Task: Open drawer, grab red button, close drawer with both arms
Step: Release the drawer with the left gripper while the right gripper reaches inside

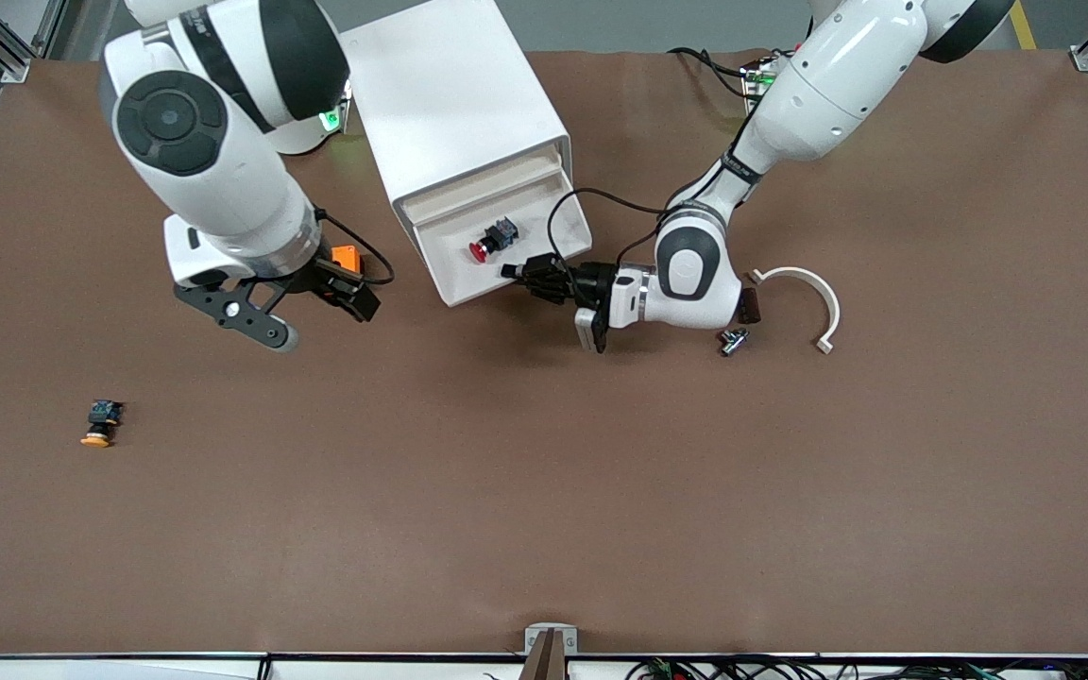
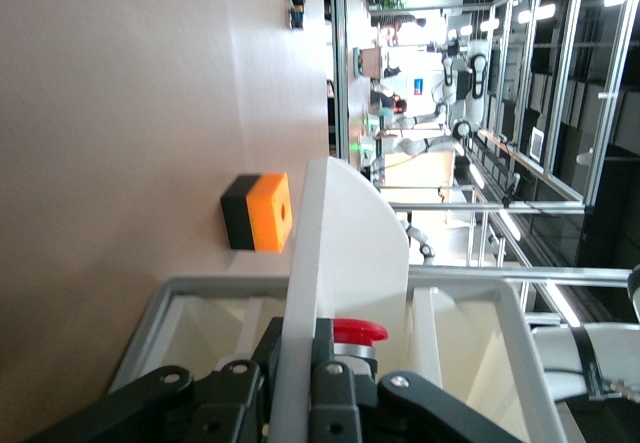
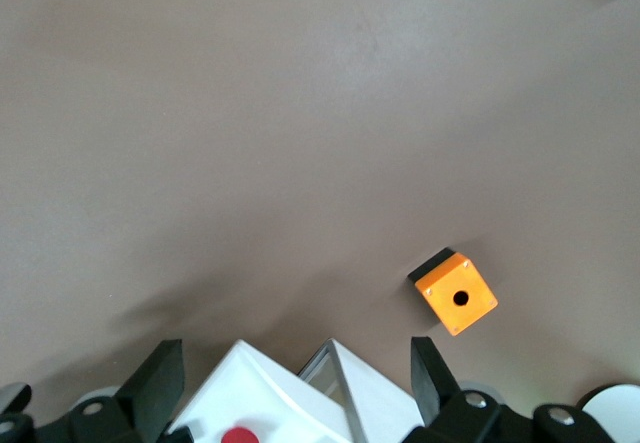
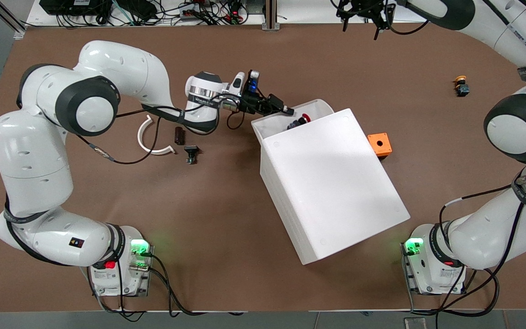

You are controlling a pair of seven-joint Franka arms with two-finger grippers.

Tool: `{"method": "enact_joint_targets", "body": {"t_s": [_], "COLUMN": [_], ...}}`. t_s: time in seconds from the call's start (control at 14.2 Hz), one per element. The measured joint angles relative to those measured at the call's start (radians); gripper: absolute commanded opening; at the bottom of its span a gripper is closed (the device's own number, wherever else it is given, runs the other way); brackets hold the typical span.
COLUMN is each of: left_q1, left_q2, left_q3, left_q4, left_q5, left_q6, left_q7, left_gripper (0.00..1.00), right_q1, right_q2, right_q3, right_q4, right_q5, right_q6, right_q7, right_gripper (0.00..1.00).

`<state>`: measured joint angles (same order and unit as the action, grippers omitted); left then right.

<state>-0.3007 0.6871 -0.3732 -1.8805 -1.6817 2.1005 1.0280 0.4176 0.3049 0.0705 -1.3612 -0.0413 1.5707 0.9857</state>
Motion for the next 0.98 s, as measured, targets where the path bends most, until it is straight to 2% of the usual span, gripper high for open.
{"method": "enact_joint_targets", "body": {"t_s": [0.28,0.35,0.42,0.7,0.98], "left_q1": [0.032,0.034,0.034,0.028,0.044], "left_q2": [0.020,0.028,0.033,0.037,0.027], "left_q3": [0.026,0.027,0.027,0.027,0.048], "left_q4": [0.039,0.047,0.051,0.063,0.138], "left_q5": [0.013,0.014,0.014,0.049,0.284], "left_q6": [-0.008,-0.012,-0.014,0.012,0.020], "left_q7": [-0.007,-0.011,-0.014,-0.109,-0.420], "left_gripper": [0.00,0.39,0.99,1.00,1.00], "right_q1": [0.060,0.073,0.084,0.127,0.168], "right_q2": [0.020,0.027,0.034,0.076,0.116], "right_q3": [0.000,0.000,0.000,0.000,0.001], "right_q4": [0.000,0.000,0.000,-0.001,-0.001], "right_q5": [-0.003,-0.004,-0.005,-0.005,-0.004], "right_q6": [0.026,0.035,0.045,0.087,0.116], "right_q7": [0.128,0.162,0.199,0.359,0.481], "right_gripper": [1.00,1.00,1.00,1.00,1.00]}}
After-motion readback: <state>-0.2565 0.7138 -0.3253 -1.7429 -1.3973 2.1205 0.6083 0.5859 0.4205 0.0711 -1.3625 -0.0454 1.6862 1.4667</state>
